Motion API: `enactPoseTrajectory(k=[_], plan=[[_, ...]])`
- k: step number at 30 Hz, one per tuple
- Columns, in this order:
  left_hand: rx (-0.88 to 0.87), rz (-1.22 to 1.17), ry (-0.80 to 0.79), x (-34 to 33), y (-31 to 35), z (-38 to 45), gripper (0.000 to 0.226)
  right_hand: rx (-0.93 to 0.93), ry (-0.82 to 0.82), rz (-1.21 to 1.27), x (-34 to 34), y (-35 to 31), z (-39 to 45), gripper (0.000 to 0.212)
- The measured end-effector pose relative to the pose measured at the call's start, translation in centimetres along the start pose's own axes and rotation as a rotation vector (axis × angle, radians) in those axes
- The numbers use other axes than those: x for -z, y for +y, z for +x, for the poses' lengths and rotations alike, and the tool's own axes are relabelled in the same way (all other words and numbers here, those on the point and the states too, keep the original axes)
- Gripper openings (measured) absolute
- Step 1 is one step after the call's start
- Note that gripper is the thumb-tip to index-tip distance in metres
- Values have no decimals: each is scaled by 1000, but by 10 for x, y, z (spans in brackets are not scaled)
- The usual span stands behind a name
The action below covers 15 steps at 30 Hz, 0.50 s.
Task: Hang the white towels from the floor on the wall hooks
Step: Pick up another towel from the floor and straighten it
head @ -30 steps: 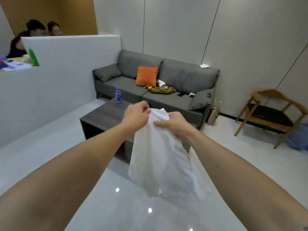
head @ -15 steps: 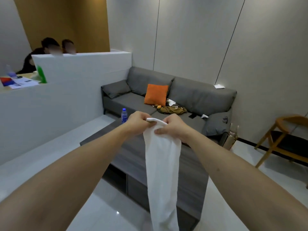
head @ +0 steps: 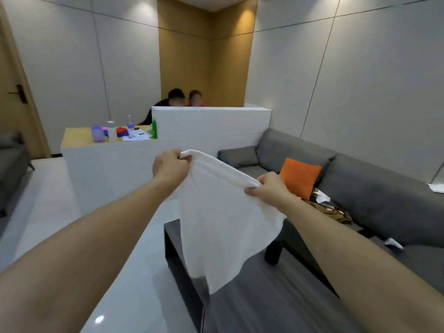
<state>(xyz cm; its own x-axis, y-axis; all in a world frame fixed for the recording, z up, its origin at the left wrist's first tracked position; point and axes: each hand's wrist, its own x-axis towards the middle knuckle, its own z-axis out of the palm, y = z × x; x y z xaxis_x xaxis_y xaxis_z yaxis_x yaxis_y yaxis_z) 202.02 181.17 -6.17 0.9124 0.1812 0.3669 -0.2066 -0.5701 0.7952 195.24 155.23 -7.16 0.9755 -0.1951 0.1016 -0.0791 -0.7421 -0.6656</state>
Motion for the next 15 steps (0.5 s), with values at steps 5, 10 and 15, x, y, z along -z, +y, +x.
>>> enactPoseTrajectory(k=[5, 10, 15], plan=[[44, 38, 153, -11, 4, 44, 22, 84, 90, -47, 18, -6, 83, 26], [87, 75, 237, -33, -12, 104, 24, 125, 156, -58, 13, -14, 176, 21], [140, 115, 263, -67, -49, 193, 25, 146, 161, -78, -15, -22, 287, 20]])
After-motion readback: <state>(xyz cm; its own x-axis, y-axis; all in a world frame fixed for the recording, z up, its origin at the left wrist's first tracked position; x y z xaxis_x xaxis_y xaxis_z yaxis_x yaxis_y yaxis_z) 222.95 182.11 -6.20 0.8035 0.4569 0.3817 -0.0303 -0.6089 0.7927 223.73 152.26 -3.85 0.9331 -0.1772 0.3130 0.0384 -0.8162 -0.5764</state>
